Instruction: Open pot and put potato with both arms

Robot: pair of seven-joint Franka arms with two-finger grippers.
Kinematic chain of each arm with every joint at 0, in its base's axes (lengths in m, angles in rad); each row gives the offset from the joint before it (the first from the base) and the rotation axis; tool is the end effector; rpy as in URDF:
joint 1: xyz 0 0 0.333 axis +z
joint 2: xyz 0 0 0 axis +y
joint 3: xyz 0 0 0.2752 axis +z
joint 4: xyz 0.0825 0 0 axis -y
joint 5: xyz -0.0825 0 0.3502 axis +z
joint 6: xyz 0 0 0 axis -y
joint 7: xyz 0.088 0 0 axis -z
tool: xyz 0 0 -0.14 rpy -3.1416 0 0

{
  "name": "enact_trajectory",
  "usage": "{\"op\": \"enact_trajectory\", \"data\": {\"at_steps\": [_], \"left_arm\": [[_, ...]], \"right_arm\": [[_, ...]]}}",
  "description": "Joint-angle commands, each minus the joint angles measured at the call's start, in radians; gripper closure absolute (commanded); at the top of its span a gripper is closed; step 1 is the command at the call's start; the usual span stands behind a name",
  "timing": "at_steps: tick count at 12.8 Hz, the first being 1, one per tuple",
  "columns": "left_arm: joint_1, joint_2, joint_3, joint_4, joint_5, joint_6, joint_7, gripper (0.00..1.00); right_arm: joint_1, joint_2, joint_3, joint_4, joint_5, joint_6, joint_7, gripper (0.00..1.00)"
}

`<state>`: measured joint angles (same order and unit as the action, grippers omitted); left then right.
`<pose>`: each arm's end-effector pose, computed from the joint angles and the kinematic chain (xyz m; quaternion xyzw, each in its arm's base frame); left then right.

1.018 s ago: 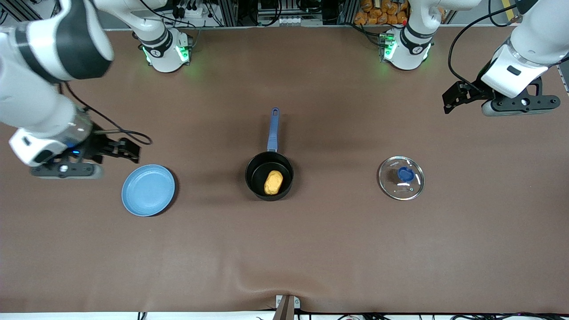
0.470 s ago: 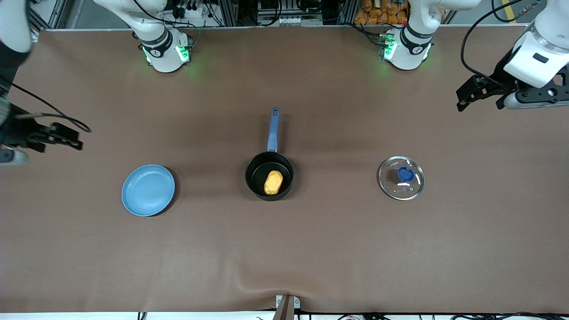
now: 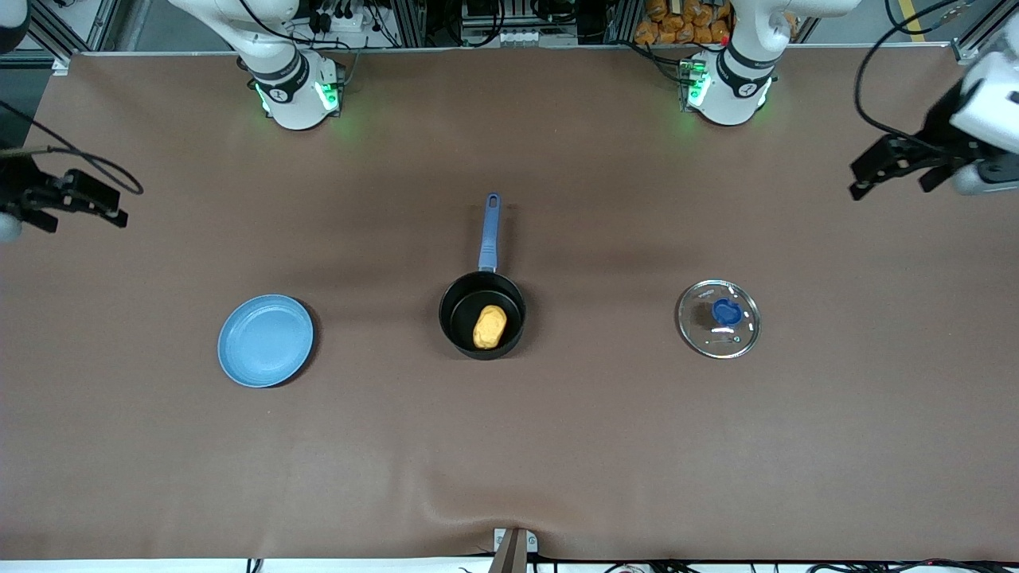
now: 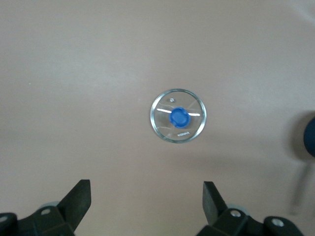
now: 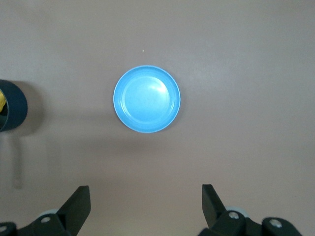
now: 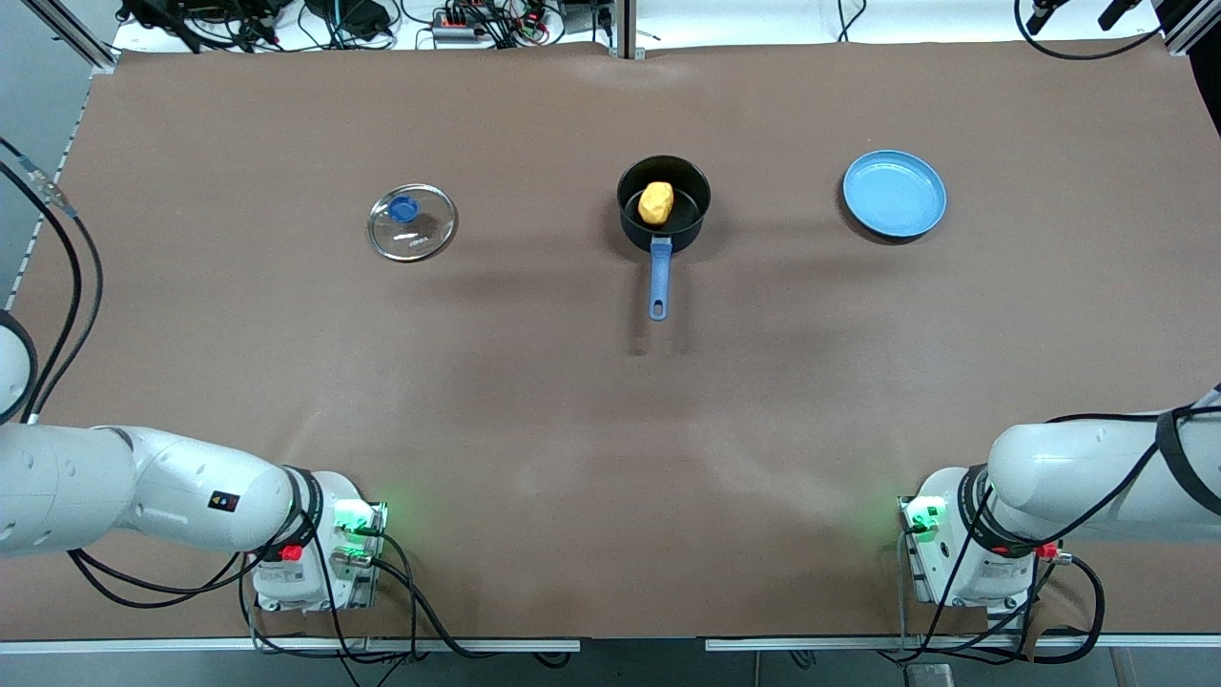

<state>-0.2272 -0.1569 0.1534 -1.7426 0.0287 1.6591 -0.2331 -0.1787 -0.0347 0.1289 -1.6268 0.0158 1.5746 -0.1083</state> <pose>0.4876 -0.0277 0.5608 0.9963 0.0783 0.0357 0.0031 0.5099 -0.0223 0.5443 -0.9995 -0.0291 0.0084 0.0064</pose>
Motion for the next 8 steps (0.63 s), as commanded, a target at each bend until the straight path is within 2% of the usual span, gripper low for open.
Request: {"op": "enact_trajectory", "data": {"at_steps": [1,8], "left_arm": [[0.049,0.008,-0.009,0.018,-0.026,-0.021,0.009,0.0],[0.124,0.013,-0.009,0.028,-0.062,0.008,0.07,0.0]], "right_arm": [[-0.015,-0.077,0.009,-0.082,0.012,0.019,-0.016,0.0],[-0.011,-0.091,0.011,-0.105,0.012,0.033,-0.016,0.0]]}}
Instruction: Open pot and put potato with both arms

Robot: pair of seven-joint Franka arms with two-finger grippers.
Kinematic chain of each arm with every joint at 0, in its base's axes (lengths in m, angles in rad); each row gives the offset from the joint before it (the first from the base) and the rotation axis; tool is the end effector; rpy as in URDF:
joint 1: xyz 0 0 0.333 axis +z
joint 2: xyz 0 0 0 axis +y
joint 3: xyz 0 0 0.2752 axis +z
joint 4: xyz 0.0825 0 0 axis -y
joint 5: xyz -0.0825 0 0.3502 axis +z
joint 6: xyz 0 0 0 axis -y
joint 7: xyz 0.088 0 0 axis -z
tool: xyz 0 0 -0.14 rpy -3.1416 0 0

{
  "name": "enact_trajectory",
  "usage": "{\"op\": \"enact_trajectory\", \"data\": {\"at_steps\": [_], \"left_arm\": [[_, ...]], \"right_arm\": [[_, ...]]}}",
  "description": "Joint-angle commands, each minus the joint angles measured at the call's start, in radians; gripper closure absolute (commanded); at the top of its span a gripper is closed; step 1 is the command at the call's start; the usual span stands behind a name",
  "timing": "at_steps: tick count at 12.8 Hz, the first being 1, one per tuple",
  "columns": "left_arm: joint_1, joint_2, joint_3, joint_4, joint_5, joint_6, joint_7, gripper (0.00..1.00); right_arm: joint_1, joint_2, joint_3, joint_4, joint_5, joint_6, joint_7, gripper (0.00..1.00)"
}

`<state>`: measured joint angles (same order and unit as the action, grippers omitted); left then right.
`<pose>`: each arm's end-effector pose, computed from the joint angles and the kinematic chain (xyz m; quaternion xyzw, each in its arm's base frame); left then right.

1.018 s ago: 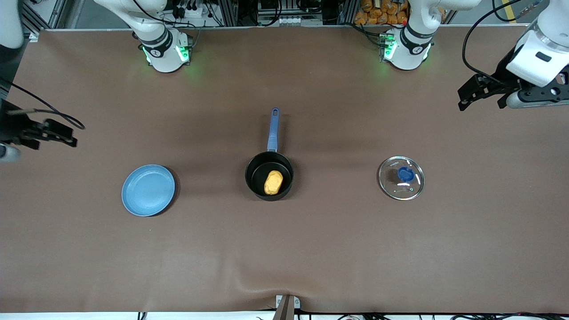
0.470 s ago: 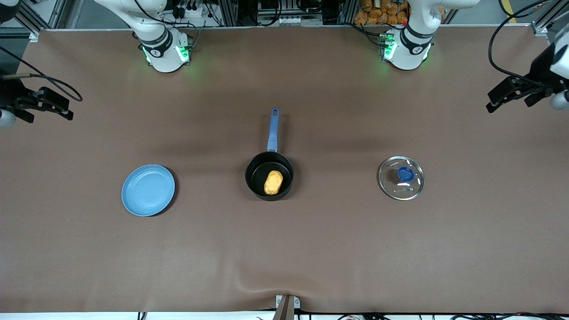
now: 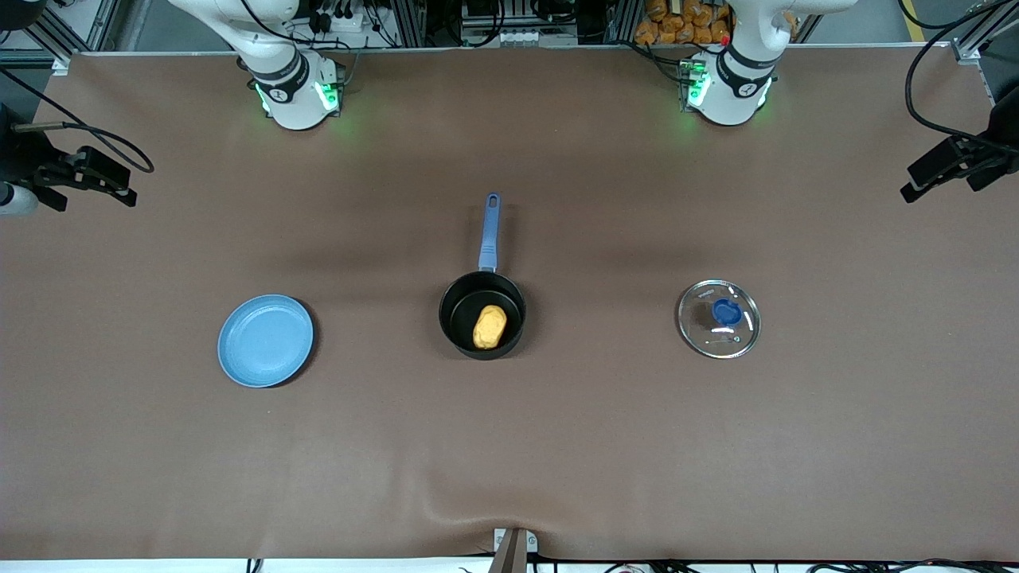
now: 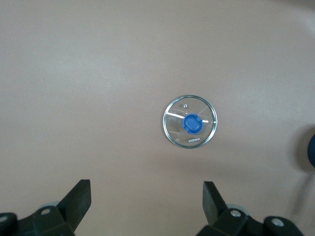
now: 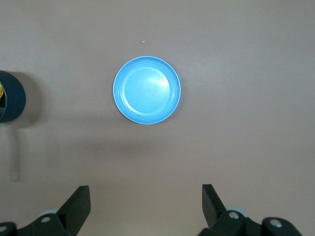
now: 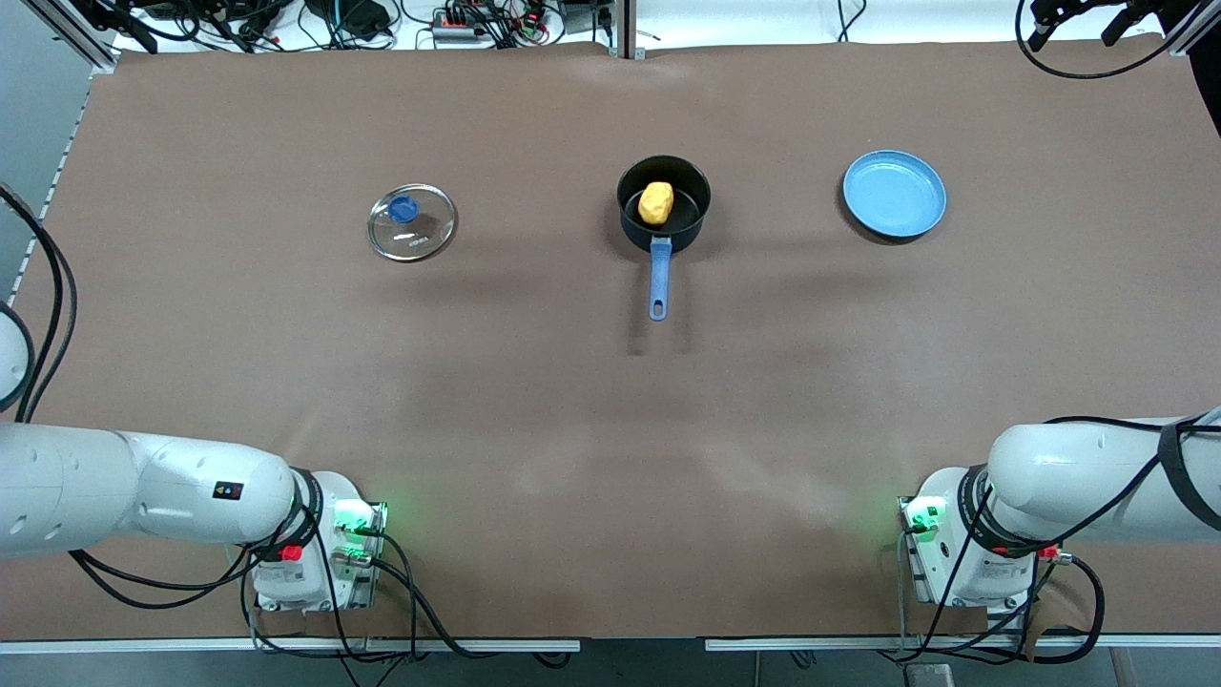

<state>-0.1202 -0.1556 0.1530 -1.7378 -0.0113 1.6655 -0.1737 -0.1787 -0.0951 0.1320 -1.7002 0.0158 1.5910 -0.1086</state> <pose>0.4894 0.0191 0.5631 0.9937 0.1028 0.0394 0.0203 0.4947 -0.0186 0.5436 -0.9995 -0.0304 0.0073 0.0022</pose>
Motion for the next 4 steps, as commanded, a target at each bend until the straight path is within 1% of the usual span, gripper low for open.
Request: {"op": "enact_trajectory", "data": {"at_steps": [1,4], "left_arm": [[0.017,0.013,-0.009,0.023,-0.022,0.003,0.011,0.0],[0.019,0.014,-0.009,0.024,-0.024,0.003,0.013,0.0]], "right_arm": [[-0.008,-0.031,0.009,-0.032,0.012,0.018,-0.016,0.0],[-0.01,-0.029,0.011,-0.032,0.012,0.021,-0.016,0.0]]}}
